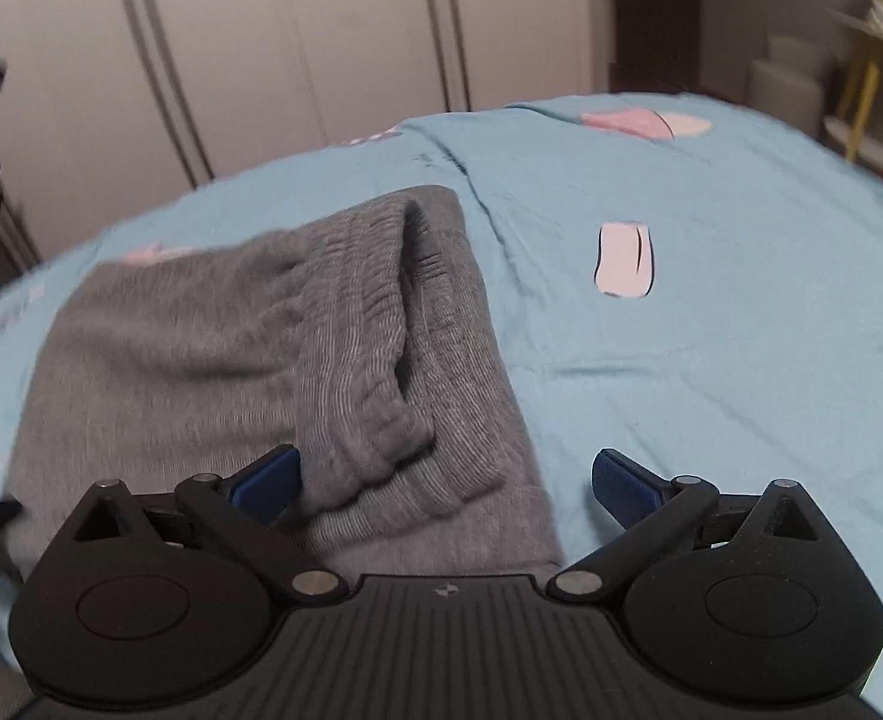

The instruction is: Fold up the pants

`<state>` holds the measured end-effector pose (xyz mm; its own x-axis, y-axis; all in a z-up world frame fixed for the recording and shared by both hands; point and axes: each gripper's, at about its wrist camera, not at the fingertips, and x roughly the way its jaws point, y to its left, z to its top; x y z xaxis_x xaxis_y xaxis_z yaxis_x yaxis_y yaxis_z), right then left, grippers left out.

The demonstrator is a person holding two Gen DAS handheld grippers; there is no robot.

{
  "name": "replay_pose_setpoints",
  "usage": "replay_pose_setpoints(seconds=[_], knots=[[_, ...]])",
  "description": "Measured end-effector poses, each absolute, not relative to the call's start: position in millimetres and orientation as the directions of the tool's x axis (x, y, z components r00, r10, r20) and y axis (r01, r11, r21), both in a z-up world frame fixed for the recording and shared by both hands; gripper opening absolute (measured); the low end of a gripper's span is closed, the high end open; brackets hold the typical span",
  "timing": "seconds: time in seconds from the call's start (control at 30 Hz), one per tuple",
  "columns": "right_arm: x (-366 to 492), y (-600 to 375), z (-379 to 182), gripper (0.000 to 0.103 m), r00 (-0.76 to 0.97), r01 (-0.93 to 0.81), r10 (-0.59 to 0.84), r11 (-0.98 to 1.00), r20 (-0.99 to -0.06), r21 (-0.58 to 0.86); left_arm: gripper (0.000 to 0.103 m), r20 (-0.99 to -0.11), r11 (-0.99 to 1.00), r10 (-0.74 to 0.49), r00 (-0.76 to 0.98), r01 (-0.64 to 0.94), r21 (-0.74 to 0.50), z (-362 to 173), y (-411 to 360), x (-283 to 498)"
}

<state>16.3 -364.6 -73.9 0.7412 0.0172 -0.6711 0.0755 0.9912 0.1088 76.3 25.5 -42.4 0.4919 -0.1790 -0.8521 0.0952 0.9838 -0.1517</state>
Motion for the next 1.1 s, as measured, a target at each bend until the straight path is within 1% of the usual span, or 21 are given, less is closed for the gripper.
replay_pose_setpoints(seconds=[0.1, 0.13, 0.2, 0.3, 0.37, 0.43, 0.47, 0.5, 0.57, 0.6, 0.7, 0.77, 0.8, 0.87, 0.93, 1.0, 1.03, 1.1], knots=[[-4.1, -363.3, -76.3, 0.102, 0.747, 0.11, -0.038, 0.992, -0.663, 0.067, 0.1, -0.843, 0.968, -0.241, 0.482, 0.177, -0.175, -41.2, 12.0, 61.7], [-5.6, -366.9, -77.8, 0.102, 0.743, 0.123, -0.033, 0.989, -0.668, 0.087, 0.1, -0.845, 0.967, -0.233, 0.48, 0.203, -0.151, -44.6, 4.2, 58.4], [-6.6, -374.8, -79.7, 0.102, 0.731, 0.152, -0.006, 0.976, -0.682, 0.154, 0.1, -0.854, 0.972, -0.173, 0.49, 0.225, -0.068, -54.1, -14.8, 56.2], [-11.4, -376.5, -73.4, 0.102, 0.772, 0.128, 0.044, 0.966, -0.634, 0.223, 0.099, -0.848, 0.974, -0.118, 0.517, 0.228, 0.004, -57.1, -32.0, 57.0], [-15.6, -373.5, -71.2, 0.102, 0.79, 0.11, 0.042, 0.972, -0.611, 0.209, 0.099, -0.826, 0.97, -0.138, 0.546, 0.244, -0.001, -50.1, -36.0, 55.0], [-17.2, -373.0, -72.0, 0.102, 0.79, 0.113, 0.032, 0.974, -0.612, 0.196, 0.099, -0.81, 0.96, -0.193, 0.554, 0.278, -0.038, -44.7, -38.0, 53.6], [-18.5, -373.4, -72.5, 0.102, 0.786, 0.12, 0.031, 0.972, -0.617, 0.202, 0.099, -0.809, 0.958, -0.195, 0.555, 0.286, -0.035, -44.7, -40.0, 54.8], [-18.3, -374.6, -73.8, 0.102, 0.783, 0.127, 0.034, 0.969, -0.621, 0.213, 0.099, -0.815, 0.958, -0.175, 0.553, 0.285, -0.012, -47.8, -42.7, 58.4], [-16.8, -378.1, -76.1, 0.102, 0.778, 0.142, 0.041, 0.96, -0.627, 0.24, 0.1, -0.854, 0.968, -0.074, 0.515, 0.241, 0.062, -61.5, -46.0, 73.8], [-16.0, -379.0, -75.9, 0.102, 0.777, 0.147, 0.043, 0.958, -0.628, 0.247, 0.1, -0.875, 0.975, -0.065, 0.481, 0.219, 0.048, -67.5, -43.8, 82.3], [-16.1, -381.5, -78.1, 0.102, 0.777, 0.161, 0.03, 0.957, -0.628, 0.244, 0.1, -0.898, 0.988, -0.15, 0.413, 0.091, -0.124, -75.2, -15.5, 93.7], [-15.0, -385.2, -80.5, 0.102, 0.773, 0.176, 0.021, 0.953, -0.634, 0.246, 0.1, -0.895, 0.979, -0.182, 0.408, -0.013, -0.204, -78.8, 7.0, 94.1], [-15.2, -387.1, -81.3, 0.102, 0.771, 0.183, 0.022, 0.95, -0.636, 0.254, 0.099, -0.898, 0.977, -0.16, 0.409, -0.068, -0.205, -80.8, 17.8, 93.0], [-13.1, -391.3, -83.4, 0.102, 0.767, 0.195, 0.028, 0.942, -0.641, 0.273, 0.099, -0.912, 0.983, -0.069, 0.404, -0.129, -0.131, -85.6, 35.1, 90.0], [-10.6, -392.4, -85.6, 0.102, 0.76, 0.198, 0.031, 0.94, -0.649, 0.277, 0.099, -0.904, 0.979, -0.104, 0.416, -0.116, -0.166, -80.7, 44.1, 81.5], [-11.0, -391.7, -85.9, 0.102, 0.76, 0.195, 0.03, 0.942, -0.649, 0.273, 0.096, -0.9, 0.986, -0.083, 0.427, -0.095, -0.136, -66.6, 42.0, 73.3], [-11.5, -392.1, -85.1, 0.102, 0.766, 0.192, 0.031, 0.942, -0.642, 0.275, 0.096, -0.888, 0.989, -0.082, 0.452, -0.074, -0.128, -57.3, 38.5, 69.1], [-11.9, -394.3, -82.3, 0.102, 0.78, 0.195, 0.029, 0.938, -0.625, 0.286, 0.096, -0.845, 0.99, -0.118, 0.521, -0.007, -0.143, -34.6, 28.9, 62.5]])
